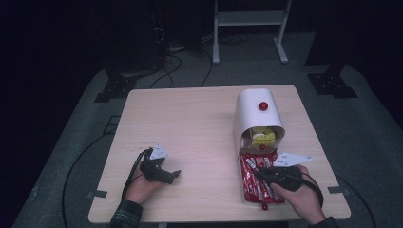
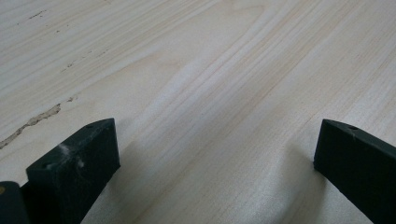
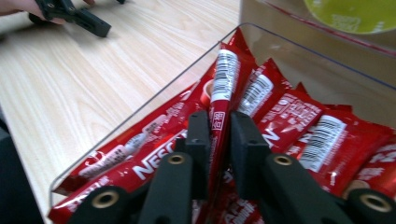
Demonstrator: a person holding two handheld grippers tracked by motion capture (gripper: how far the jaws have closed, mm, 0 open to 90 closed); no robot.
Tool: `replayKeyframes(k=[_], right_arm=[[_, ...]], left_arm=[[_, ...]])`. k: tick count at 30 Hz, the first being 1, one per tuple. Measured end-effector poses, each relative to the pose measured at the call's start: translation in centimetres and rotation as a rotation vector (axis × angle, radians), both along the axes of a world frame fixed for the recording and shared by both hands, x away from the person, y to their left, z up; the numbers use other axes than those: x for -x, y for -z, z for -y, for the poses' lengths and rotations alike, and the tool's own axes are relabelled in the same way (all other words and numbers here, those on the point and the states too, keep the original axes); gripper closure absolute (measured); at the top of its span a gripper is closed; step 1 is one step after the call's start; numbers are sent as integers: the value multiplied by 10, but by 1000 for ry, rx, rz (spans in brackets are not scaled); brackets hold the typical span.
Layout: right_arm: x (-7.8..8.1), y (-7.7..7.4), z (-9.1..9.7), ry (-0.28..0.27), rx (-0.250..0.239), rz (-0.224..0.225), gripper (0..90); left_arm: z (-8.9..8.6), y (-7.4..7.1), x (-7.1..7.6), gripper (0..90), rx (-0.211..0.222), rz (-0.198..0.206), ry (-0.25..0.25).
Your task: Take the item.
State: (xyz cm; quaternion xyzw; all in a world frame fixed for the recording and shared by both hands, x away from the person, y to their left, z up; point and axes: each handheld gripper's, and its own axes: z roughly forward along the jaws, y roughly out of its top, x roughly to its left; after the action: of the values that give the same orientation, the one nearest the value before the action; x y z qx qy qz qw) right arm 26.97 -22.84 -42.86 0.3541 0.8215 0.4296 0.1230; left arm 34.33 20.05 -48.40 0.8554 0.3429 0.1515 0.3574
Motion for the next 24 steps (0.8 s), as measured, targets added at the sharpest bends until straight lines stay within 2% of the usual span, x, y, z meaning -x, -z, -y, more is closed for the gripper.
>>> replayKeyframes(k=[6,11,16,24], right_arm=[[0,-2,-1,11,-15,-18,818],[1,-5,-1,13,-34,-15,825],[1,-9,2,19,-74,-21,825],[4,-19,8,30,-111,-1,825]], left_arm=[[0,0,0,0,0,0,0],[0,0,0,0,0,0,0],[0,0,0,0,0,0,0],[0,0,0,0,0,0,0]])
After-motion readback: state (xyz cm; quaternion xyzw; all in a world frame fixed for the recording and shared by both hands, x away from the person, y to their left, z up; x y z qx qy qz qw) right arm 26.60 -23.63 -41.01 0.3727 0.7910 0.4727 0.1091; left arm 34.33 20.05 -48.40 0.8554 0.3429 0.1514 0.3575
